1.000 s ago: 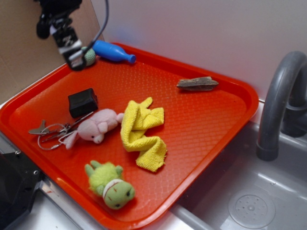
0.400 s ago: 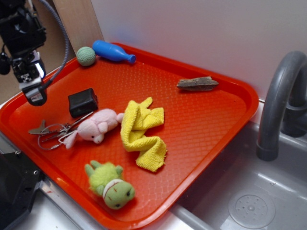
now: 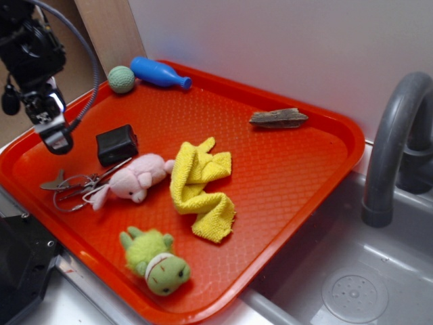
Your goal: Grab the black box.
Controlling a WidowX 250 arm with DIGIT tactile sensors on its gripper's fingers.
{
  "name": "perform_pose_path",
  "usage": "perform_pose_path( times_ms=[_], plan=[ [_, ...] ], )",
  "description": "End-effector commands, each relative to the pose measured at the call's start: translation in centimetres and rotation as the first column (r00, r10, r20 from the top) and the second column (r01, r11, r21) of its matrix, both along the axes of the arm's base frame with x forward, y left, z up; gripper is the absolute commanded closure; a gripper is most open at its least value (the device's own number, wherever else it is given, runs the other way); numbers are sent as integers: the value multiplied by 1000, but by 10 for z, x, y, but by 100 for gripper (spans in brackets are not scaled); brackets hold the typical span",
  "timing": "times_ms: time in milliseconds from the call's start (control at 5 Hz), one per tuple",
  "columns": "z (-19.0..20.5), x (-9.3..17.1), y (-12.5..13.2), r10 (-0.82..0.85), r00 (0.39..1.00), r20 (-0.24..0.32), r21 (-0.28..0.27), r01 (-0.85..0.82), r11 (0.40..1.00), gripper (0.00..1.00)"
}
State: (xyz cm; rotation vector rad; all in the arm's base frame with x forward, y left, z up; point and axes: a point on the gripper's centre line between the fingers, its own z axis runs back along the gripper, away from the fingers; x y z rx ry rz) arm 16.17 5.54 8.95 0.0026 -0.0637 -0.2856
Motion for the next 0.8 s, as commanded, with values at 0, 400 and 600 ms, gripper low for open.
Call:
perform_pose_path(
  times_ms=[0,400,600],
  plan=[
    [-23,47,6,3,1000,-26,45,-2,999,0],
    [-66,65,-1,-34,995,-97,81,42,996,0],
    [-76,53,-11,-46,989,-138,60,54,997,0]
  ],
)
